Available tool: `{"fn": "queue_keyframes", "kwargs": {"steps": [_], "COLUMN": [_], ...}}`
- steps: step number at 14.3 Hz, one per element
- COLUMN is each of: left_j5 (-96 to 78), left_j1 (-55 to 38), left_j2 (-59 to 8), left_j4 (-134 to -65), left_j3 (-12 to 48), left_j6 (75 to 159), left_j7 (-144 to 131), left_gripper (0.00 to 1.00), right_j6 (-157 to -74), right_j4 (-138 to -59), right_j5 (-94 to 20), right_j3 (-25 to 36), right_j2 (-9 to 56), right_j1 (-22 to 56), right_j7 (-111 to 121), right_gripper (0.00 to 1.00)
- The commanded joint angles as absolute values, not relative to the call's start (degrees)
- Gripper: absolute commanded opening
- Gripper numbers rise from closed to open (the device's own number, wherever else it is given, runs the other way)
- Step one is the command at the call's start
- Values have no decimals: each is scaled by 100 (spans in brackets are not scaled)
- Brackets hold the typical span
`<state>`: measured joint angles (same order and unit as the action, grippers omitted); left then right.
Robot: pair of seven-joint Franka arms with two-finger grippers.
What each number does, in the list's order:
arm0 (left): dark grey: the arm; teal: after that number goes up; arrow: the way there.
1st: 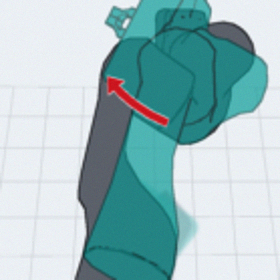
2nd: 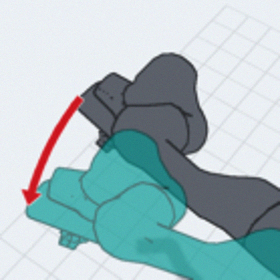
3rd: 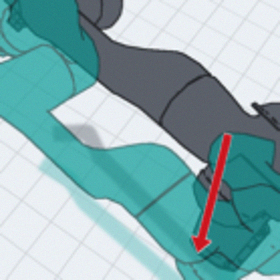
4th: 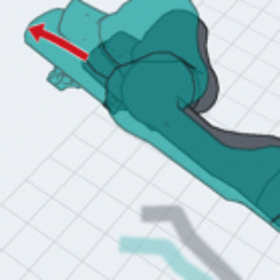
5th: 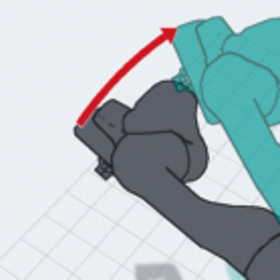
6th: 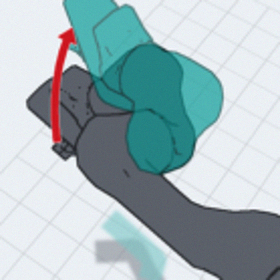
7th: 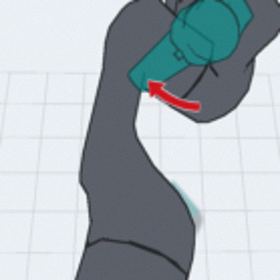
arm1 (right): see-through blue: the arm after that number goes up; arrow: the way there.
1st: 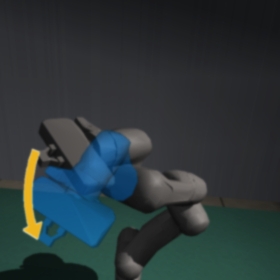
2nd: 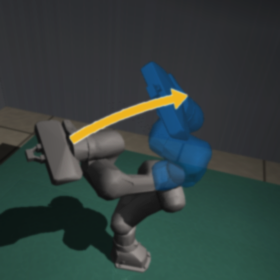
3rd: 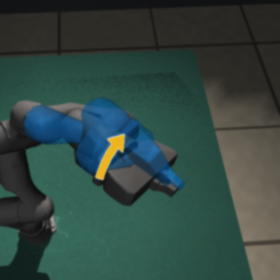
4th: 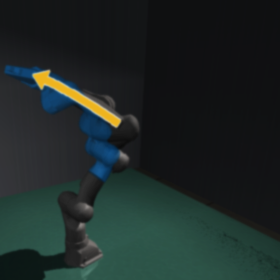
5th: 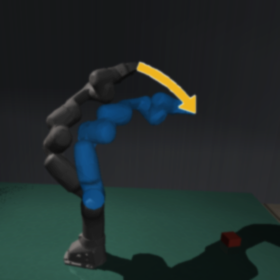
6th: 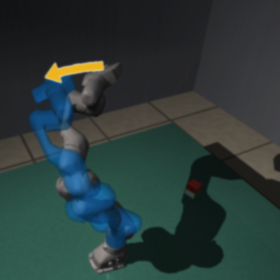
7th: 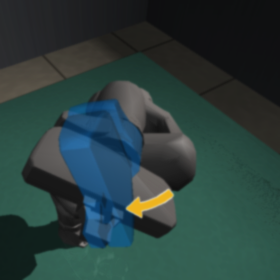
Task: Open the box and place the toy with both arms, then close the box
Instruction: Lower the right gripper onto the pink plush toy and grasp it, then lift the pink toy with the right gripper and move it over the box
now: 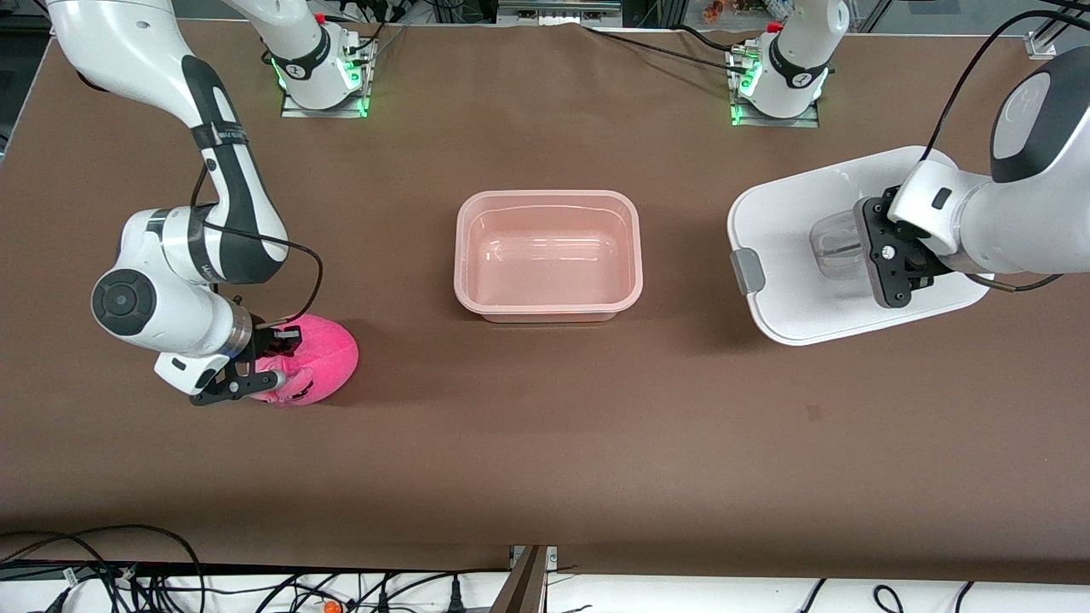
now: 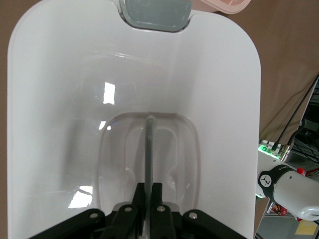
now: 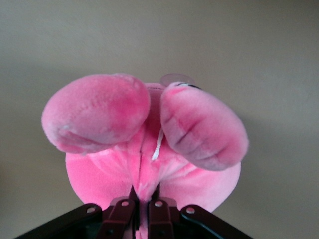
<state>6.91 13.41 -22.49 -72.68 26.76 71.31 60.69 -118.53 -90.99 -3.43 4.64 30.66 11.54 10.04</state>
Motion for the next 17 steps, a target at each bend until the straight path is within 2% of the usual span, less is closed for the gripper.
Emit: {"fn": "queue_keyframes", "kwargs": {"steps": [1, 3, 5, 10, 12, 17], "left_j5": [809, 809, 809, 800, 800, 800], "left_j1": [1327, 1318, 1318, 1318, 1318, 1318], "left_j2": [-2303, -2303, -2303, -2312, -2312, -2320], "left_j4": [-7163, -7163, -7163, -7163, -7163, -7163], "left_j3": [2716, 2716, 2716, 2716, 2716, 2716], "left_j6": [7049, 7049, 7049, 7049, 7049, 7049], "left_j7": [6196, 6179, 6187, 6187, 6196, 6205], "left_gripper": [0, 0, 0, 0, 0, 0], "right_j6": [-11191, -10646, -9804, -8870, -8903, -9000], "right_j4": [-8878, -8641, -8072, -7411, -7243, -6646], "right_j5": [-369, -361, -204, -9, 366, 746], "right_j3": [413, 168, -157, -246, -220, -246], "right_j2": [2752, 2567, 2566, 2619, 2706, 3207], "right_j1": [1361, 1485, 1686, 2784, 3389, 4138], "right_j7": [1221, 1694, 2230, 3371, 3577, 3569], "right_gripper": [0, 0, 0, 0, 0, 0]}}
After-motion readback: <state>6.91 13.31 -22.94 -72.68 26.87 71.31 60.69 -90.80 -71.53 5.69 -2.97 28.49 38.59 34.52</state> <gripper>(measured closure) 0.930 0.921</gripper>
